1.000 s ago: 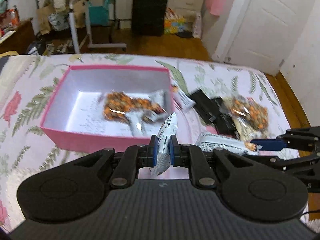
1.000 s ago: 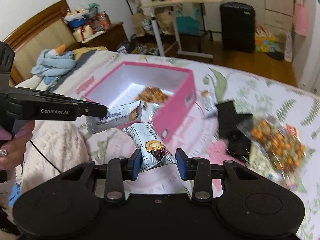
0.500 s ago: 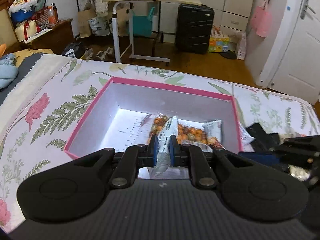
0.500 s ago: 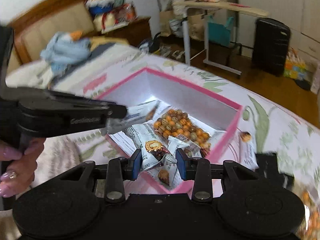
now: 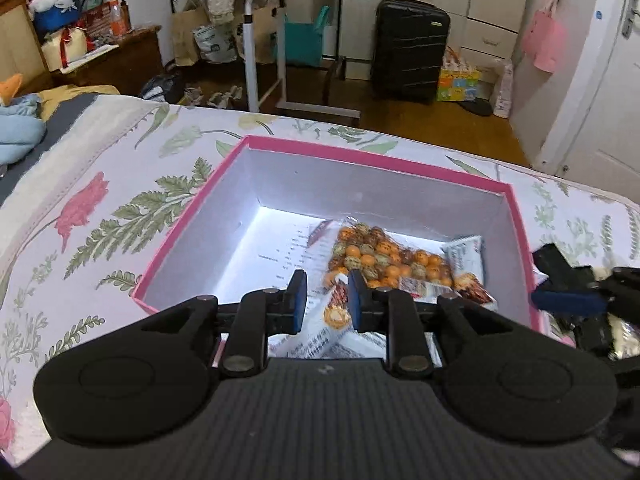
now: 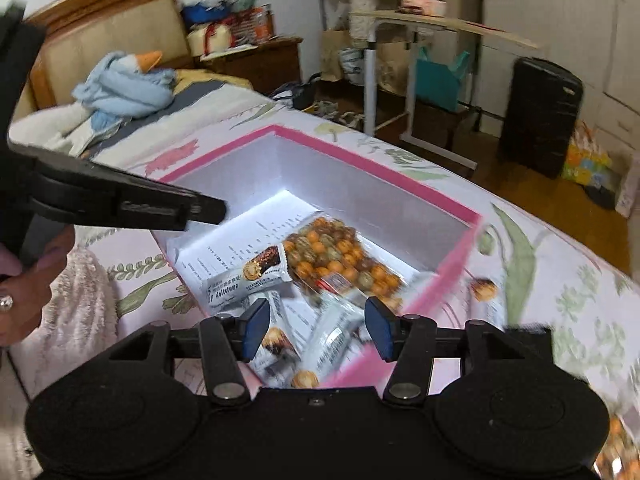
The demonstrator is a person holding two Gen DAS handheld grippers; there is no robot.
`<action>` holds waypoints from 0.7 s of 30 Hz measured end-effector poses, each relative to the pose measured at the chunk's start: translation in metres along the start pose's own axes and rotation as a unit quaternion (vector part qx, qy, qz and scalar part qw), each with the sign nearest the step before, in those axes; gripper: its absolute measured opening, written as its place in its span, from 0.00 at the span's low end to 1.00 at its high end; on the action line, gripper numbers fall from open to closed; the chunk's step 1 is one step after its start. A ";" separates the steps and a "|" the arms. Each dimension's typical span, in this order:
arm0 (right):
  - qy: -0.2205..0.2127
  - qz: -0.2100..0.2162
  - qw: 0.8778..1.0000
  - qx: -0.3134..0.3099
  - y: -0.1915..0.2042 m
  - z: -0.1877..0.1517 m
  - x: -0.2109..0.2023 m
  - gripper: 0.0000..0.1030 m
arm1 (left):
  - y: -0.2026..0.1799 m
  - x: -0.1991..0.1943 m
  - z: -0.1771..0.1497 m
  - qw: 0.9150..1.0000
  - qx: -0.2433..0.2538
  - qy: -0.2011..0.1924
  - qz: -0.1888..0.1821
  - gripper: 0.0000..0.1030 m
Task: Organize snacks
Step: 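Carry both snack bars over the pink box and release them inside, then reach the right tool to the large peanut bag and grasp it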
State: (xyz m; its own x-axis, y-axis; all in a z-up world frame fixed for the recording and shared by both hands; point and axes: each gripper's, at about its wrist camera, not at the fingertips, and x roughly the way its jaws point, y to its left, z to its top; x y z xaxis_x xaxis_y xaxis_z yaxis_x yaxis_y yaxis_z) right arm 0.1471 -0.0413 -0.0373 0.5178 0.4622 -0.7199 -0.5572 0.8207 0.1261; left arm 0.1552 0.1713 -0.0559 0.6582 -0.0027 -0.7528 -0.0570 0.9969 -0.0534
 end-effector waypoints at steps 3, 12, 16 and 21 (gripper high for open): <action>-0.006 0.002 1.000 0.030 -0.011 -0.006 -0.028 0.56 | 0.001 -0.011 0.002 1.000 -0.004 0.019 -0.021 0.27; -0.011 -0.055 0.995 0.079 -0.036 -0.039 -0.111 0.63 | -0.036 -0.053 0.005 0.995 0.034 0.040 -0.090 0.43; -0.016 -0.097 0.990 0.100 -0.052 -0.060 -0.136 0.68 | -0.067 -0.063 0.002 0.989 0.060 0.045 -0.126 0.51; -0.008 -0.129 0.982 0.139 -0.082 -0.091 -0.148 0.73 | -0.108 -0.064 -0.004 0.982 0.086 0.035 -0.161 0.65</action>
State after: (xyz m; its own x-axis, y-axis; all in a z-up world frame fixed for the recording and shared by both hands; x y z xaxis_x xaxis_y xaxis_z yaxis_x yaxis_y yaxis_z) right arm 0.0573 -0.2077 -0.0030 0.6299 0.2308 -0.7416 -0.2083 0.9701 0.1249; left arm 0.1160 0.0638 -0.0046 0.5668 -0.3199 -0.7592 0.2782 0.9417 -0.1892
